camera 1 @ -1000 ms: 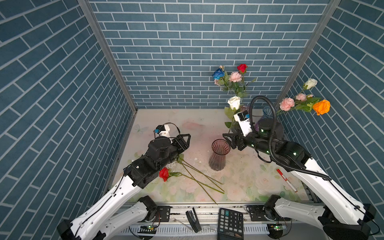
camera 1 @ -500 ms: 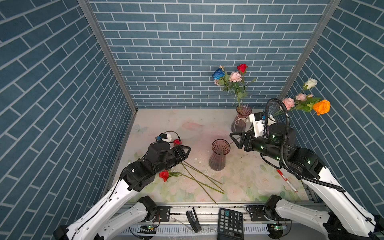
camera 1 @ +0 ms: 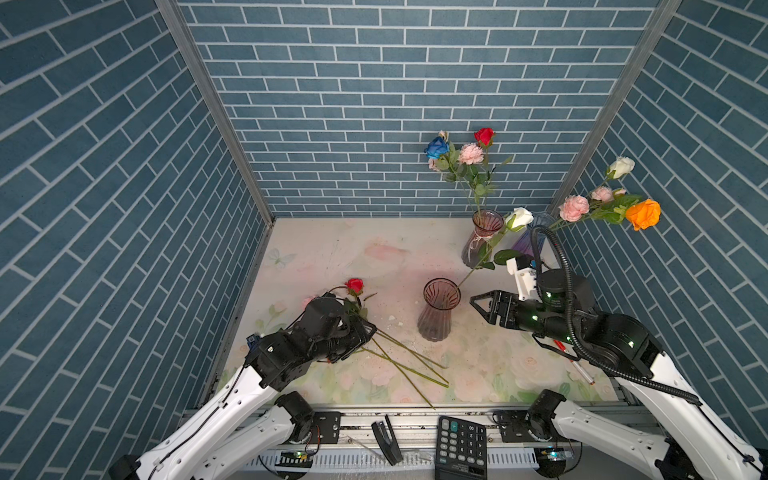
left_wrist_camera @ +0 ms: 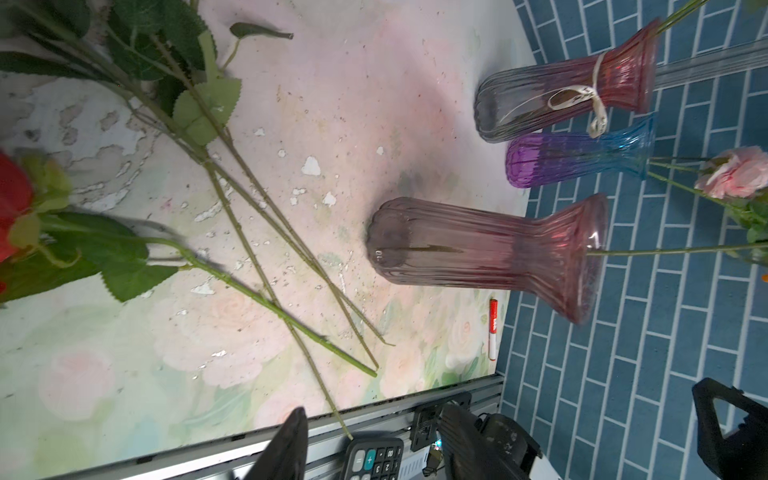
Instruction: Arrange the flowers into the vase
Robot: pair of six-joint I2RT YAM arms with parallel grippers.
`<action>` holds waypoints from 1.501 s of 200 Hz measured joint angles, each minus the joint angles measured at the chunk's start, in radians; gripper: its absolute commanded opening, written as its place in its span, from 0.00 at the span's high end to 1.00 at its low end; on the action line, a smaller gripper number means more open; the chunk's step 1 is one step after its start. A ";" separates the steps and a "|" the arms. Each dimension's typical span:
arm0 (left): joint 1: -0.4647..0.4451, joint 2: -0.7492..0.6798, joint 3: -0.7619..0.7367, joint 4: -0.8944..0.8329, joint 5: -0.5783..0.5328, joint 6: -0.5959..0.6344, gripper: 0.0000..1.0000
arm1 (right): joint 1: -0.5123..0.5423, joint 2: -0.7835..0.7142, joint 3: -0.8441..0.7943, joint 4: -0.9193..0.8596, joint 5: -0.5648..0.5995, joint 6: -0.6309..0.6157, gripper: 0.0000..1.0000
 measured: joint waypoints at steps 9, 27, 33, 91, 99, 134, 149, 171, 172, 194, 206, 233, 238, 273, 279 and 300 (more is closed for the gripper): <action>-0.003 -0.016 -0.026 -0.013 0.000 -0.008 0.48 | 0.000 -0.024 -0.039 -0.003 -0.001 0.012 0.29; -0.006 -0.037 -0.105 -0.021 0.002 -0.033 0.48 | 0.000 -0.070 -0.124 -0.005 -0.002 0.018 0.30; -0.007 -0.043 -0.140 -0.019 0.005 -0.042 0.48 | 0.000 -0.085 -0.159 -0.002 0.002 0.017 0.30; -0.012 -0.053 -0.394 0.089 0.010 -0.142 0.48 | 0.000 -0.275 -0.492 0.038 0.095 -0.020 0.30; -0.012 -0.043 -0.400 0.110 0.009 -0.149 0.46 | 0.000 -0.303 -0.525 0.056 0.108 -0.028 0.30; -0.013 0.055 -0.401 0.200 -0.016 -0.168 0.41 | 0.000 -0.402 -0.655 0.135 0.151 -0.042 0.30; -0.013 0.093 -0.397 0.225 -0.032 -0.172 0.40 | 0.000 -0.445 -0.682 0.139 0.170 -0.042 0.30; -0.008 0.146 -0.397 0.298 -0.043 -0.192 0.41 | 0.000 -0.494 -0.695 0.140 0.196 -0.037 0.30; -0.008 0.151 -0.397 0.304 -0.043 -0.192 0.41 | 0.000 -0.495 -0.695 0.140 0.197 -0.037 0.30; -0.004 0.233 -0.396 0.386 -0.042 -0.210 0.41 | 0.000 -0.507 -0.696 0.142 0.212 -0.037 0.30; -0.003 0.279 -0.391 0.406 -0.042 -0.215 0.41 | 0.000 -0.507 -0.696 0.142 0.219 -0.036 0.30; -0.002 0.356 -0.357 0.417 -0.042 -0.229 0.41 | 0.000 -0.507 -0.696 0.142 0.225 -0.035 0.30; -0.002 0.363 -0.352 0.417 -0.042 -0.233 0.41 | 0.000 -0.507 -0.696 0.142 0.226 -0.035 0.30; 0.000 0.394 -0.333 0.414 -0.060 -0.252 0.37 | 0.000 -0.514 -0.696 0.142 0.234 -0.034 0.30; 0.000 0.396 -0.331 0.415 -0.062 -0.256 0.36 | 0.000 -0.518 -0.696 0.142 0.237 -0.034 0.30; 0.005 0.409 -0.327 0.429 -0.061 -0.261 0.36 | 0.000 -0.531 -0.699 0.140 0.243 -0.033 0.30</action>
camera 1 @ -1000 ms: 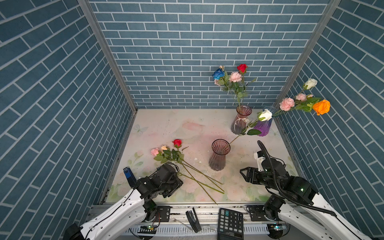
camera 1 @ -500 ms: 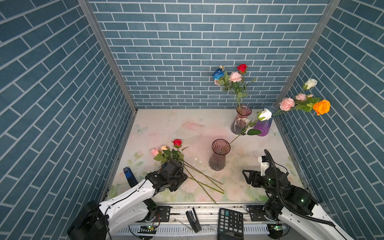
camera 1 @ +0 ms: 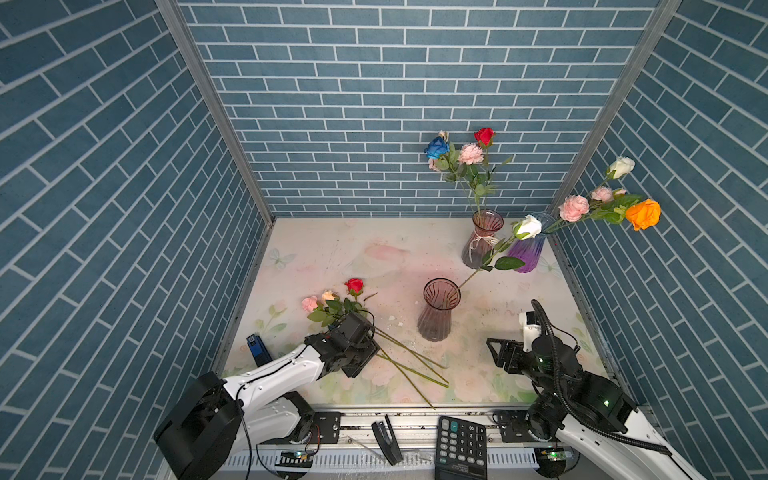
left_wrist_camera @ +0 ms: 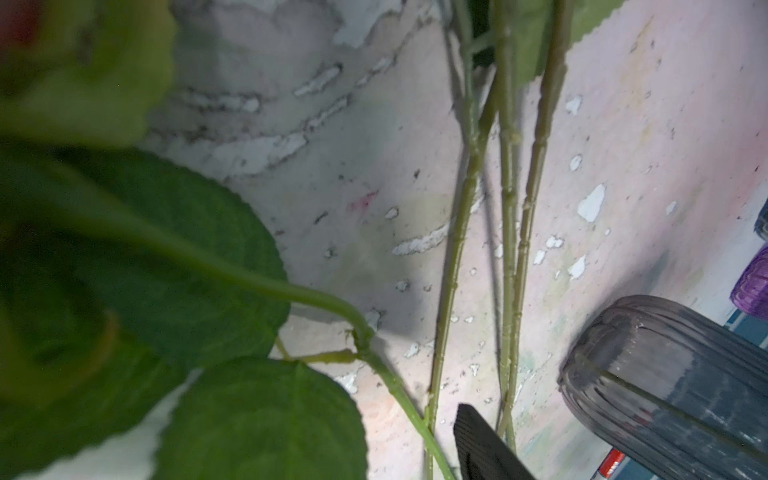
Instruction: Arrange the flowers into the vase
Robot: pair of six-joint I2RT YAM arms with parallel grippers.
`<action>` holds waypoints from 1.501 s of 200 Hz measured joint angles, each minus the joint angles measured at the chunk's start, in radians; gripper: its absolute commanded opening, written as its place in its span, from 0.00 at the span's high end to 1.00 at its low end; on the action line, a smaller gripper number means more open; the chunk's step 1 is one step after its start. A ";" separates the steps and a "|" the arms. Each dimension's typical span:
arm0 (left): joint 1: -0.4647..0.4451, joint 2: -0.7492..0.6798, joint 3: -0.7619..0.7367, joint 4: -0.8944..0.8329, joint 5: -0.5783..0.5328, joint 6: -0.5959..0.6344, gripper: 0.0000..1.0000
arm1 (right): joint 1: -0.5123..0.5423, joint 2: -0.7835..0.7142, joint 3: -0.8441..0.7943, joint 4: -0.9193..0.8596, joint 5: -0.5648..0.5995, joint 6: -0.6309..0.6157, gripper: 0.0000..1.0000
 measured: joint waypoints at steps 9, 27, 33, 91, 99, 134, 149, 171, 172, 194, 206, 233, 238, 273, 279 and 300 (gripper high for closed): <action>0.003 0.008 0.000 0.014 0.002 -0.001 0.36 | 0.000 -0.003 -0.002 0.000 0.001 0.003 0.30; 0.011 0.034 0.000 0.059 0.012 -0.005 0.41 | 0.000 -0.003 -0.008 -0.001 0.002 0.016 0.31; 0.013 0.045 0.001 0.074 0.018 -0.005 0.45 | 0.000 -0.002 -0.009 -0.001 0.002 0.017 0.30; 0.019 0.127 0.004 0.148 0.046 0.008 1.00 | 0.000 0.029 -0.011 0.000 0.002 0.018 0.30; 0.019 0.120 0.004 0.140 0.044 0.009 1.00 | 0.000 0.029 -0.012 0.001 0.002 0.018 0.30; 0.020 0.042 0.010 0.034 0.013 0.016 1.00 | 0.000 0.029 -0.019 0.001 0.002 0.024 0.30; 0.022 -0.009 0.039 -0.028 -0.010 0.028 1.00 | 0.000 0.029 -0.019 0.002 0.002 0.025 0.30; 0.032 -0.078 0.118 -0.106 -0.046 0.061 1.00 | 0.000 0.032 -0.019 0.002 0.002 0.025 0.30; 0.032 -0.080 0.121 -0.109 -0.047 0.062 1.00 | 0.000 0.032 -0.019 0.002 0.002 0.025 0.30; 0.048 -0.131 0.233 -0.176 -0.077 0.117 1.00 | 0.000 0.058 0.000 -0.013 0.011 0.024 0.30; 0.055 -0.138 0.298 -0.208 -0.089 0.158 1.00 | 0.000 0.083 0.044 -0.031 0.022 0.013 0.29; 0.060 -0.121 0.481 -0.274 -0.105 0.302 1.00 | 0.000 0.167 0.237 -0.045 0.047 -0.075 0.29; 0.060 -0.111 0.521 -0.281 -0.105 0.338 1.00 | 0.000 0.191 0.284 -0.044 0.049 -0.100 0.29; 0.060 0.009 0.858 -0.352 -0.105 0.579 1.00 | -0.001 0.415 0.630 -0.034 0.014 -0.312 0.31; 0.060 0.030 0.911 -0.360 -0.102 0.616 1.00 | -0.001 0.458 0.685 -0.029 -0.004 -0.348 0.31; 0.061 0.086 1.060 -0.386 -0.075 0.716 1.00 | -0.001 0.596 0.840 -0.015 -0.089 -0.443 0.31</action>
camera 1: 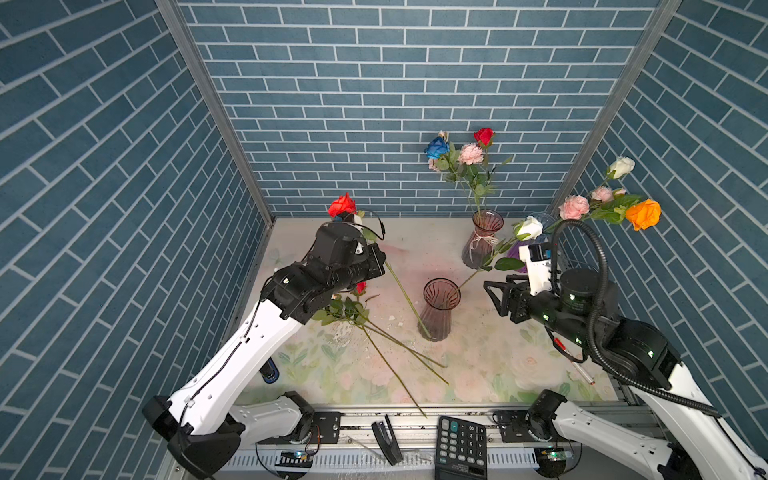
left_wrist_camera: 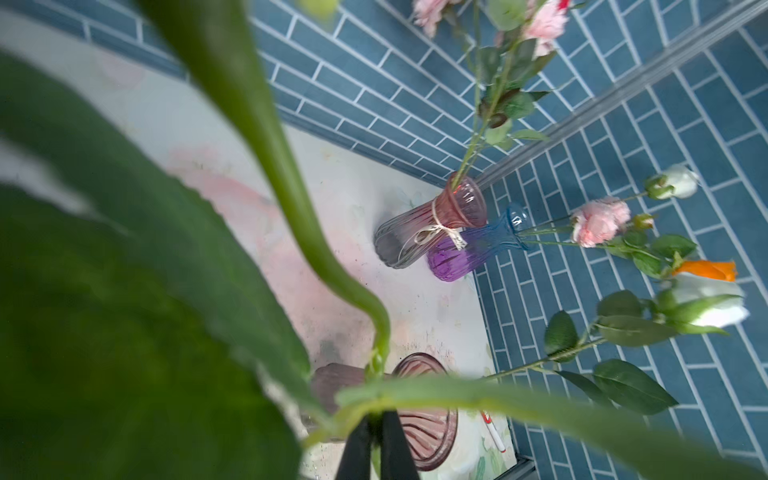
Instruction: Arrange the flowers into the vase
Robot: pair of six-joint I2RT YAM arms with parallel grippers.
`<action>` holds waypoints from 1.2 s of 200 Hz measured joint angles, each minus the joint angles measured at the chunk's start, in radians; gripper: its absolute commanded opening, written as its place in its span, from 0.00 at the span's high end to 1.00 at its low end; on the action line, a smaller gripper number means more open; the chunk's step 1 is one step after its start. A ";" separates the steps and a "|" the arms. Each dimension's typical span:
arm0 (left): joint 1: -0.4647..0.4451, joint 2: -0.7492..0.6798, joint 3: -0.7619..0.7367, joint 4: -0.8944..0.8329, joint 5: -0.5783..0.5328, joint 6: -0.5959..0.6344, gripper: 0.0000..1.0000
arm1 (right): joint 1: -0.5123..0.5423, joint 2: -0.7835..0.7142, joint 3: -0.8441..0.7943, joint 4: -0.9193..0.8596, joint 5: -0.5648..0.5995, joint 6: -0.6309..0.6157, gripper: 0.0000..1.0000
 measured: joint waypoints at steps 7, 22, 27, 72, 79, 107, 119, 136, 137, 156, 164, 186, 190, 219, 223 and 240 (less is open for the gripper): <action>0.000 0.013 0.037 -0.003 0.016 0.029 1.00 | 0.000 0.051 0.050 0.006 -0.042 -0.026 0.31; 0.000 0.034 0.092 -0.012 0.057 0.083 1.00 | 0.000 0.153 0.156 0.011 -0.127 -0.068 0.30; 0.000 0.039 0.103 -0.014 0.069 0.096 1.00 | 0.000 0.189 0.190 0.016 -0.153 -0.077 0.30; 0.000 0.061 0.135 -0.014 0.237 0.214 1.00 | -0.006 0.461 0.463 0.016 -0.349 -0.105 0.32; 0.000 0.062 0.139 -0.011 0.267 0.231 1.00 | -0.011 0.499 0.517 0.009 -0.377 -0.102 0.32; -0.002 0.064 0.158 0.033 0.375 0.289 1.00 | -0.035 0.614 0.692 -0.015 -0.488 -0.063 0.35; -0.005 0.063 0.156 0.071 0.422 0.306 1.00 | -0.043 0.633 0.716 -0.015 -0.539 -0.038 0.37; -0.019 0.073 0.159 0.120 0.479 0.337 1.00 | -0.052 0.636 0.716 -0.014 -0.613 -0.002 0.39; -0.021 0.075 0.162 0.122 0.484 0.339 1.00 | -0.052 0.636 0.716 -0.014 -0.616 -0.001 0.40; -0.044 0.125 0.216 0.130 0.540 0.384 1.00 | -0.058 0.632 0.715 0.003 -0.689 0.042 0.46; -0.053 0.151 0.242 0.128 0.560 0.403 1.00 | -0.063 0.626 0.711 0.022 -0.712 0.057 0.46; -0.074 0.205 0.278 0.124 0.594 0.441 1.00 | -0.074 0.577 0.655 0.066 -0.732 0.096 0.48; -0.076 0.211 0.278 0.123 0.597 0.447 1.00 | -0.075 0.562 0.636 0.076 -0.731 0.100 0.48; -0.087 0.227 0.278 0.121 0.626 0.466 1.00 | -0.082 0.488 0.533 0.117 -0.707 0.119 0.48; -0.088 0.227 0.278 0.121 0.626 0.466 1.00 | -0.082 0.482 0.526 0.120 -0.704 0.121 0.46; -0.087 0.226 0.277 0.122 0.618 0.470 1.00 | -0.084 0.461 0.506 0.121 -0.688 0.125 0.38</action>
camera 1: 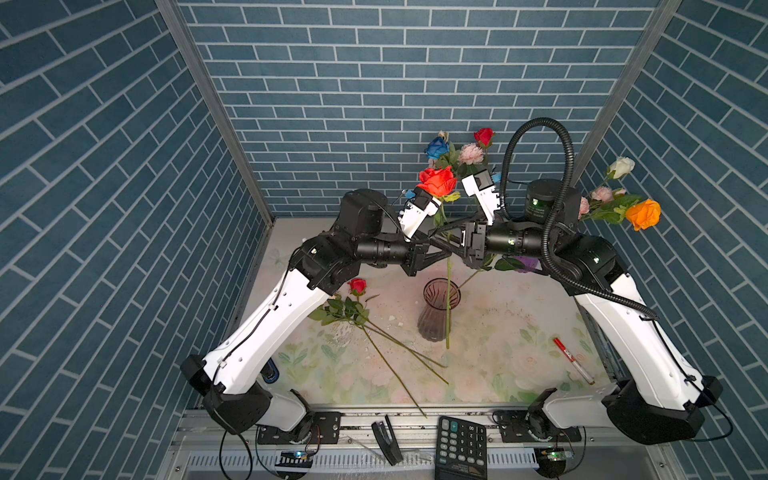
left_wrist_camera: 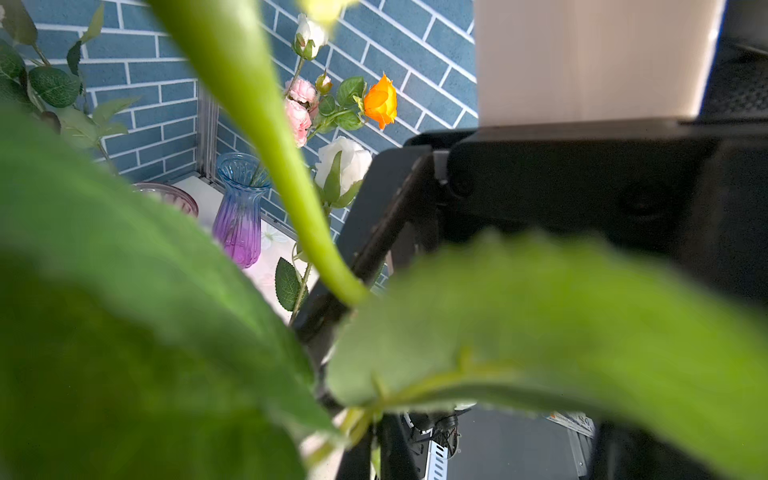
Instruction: Arrange the flowers into the vase
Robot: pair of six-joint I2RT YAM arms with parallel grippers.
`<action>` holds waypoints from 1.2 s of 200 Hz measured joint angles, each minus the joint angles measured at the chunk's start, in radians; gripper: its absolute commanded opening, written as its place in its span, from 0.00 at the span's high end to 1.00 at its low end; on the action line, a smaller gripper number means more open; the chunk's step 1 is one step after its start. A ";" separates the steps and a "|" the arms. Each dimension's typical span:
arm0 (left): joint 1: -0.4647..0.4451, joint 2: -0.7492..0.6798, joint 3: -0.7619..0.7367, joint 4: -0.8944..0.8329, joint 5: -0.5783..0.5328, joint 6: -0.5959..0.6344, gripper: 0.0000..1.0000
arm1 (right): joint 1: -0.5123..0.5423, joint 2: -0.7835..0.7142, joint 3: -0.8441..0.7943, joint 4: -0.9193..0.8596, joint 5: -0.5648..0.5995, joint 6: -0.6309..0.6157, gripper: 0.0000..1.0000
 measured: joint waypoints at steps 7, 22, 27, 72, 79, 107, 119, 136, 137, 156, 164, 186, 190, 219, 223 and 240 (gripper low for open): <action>0.000 0.000 -0.001 0.010 -0.009 0.000 1.00 | -0.001 -0.009 -0.006 -0.010 0.002 -0.001 0.36; 0.002 -0.004 -0.005 0.021 -0.024 0.001 1.00 | -0.003 -0.031 -0.022 -0.039 0.016 -0.001 0.36; 0.002 -0.007 -0.008 0.023 -0.029 0.002 1.00 | -0.006 -0.037 -0.028 -0.043 0.017 -0.001 0.37; 0.005 -0.050 -0.033 0.024 -0.066 0.004 1.00 | -0.018 -0.105 -0.130 -0.037 -0.033 0.014 0.57; 0.005 -0.054 -0.033 0.024 -0.068 0.004 1.00 | -0.018 -0.108 -0.145 -0.032 -0.043 0.021 0.60; 0.005 -0.058 -0.032 0.014 -0.071 0.004 1.00 | -0.021 -0.107 -0.173 -0.011 -0.059 0.035 0.68; 0.005 -0.056 -0.032 0.015 -0.070 0.003 1.00 | -0.023 -0.107 -0.174 -0.010 -0.058 0.040 0.70; 0.005 -0.056 -0.026 0.016 -0.071 0.002 1.00 | -0.026 -0.105 -0.174 -0.003 -0.060 0.047 0.73; 0.005 -0.056 -0.025 0.016 -0.071 0.002 1.00 | -0.026 -0.105 -0.174 -0.003 -0.060 0.047 0.73; 0.006 -0.056 -0.021 0.015 -0.071 0.000 1.00 | -0.028 -0.102 -0.174 0.004 -0.060 0.048 0.75; 0.007 -0.056 -0.020 0.014 -0.071 -0.001 1.00 | -0.029 -0.101 -0.174 0.005 -0.060 0.047 0.76; 0.007 -0.055 -0.017 0.015 -0.071 -0.005 1.00 | -0.030 -0.095 -0.174 0.011 -0.060 0.047 0.76; 0.007 -0.055 -0.017 0.015 -0.071 -0.007 1.00 | -0.031 -0.095 -0.174 0.013 -0.060 0.047 0.75; 0.008 -0.053 -0.017 0.016 -0.071 -0.019 1.00 | -0.031 -0.088 -0.173 0.017 -0.060 0.045 0.71; 0.008 -0.053 -0.017 0.016 -0.071 -0.020 1.00 | -0.031 -0.087 -0.173 0.017 -0.060 0.044 0.71; 0.010 -0.051 -0.017 0.015 -0.072 -0.023 1.00 | -0.031 -0.084 -0.170 0.014 -0.060 0.037 0.77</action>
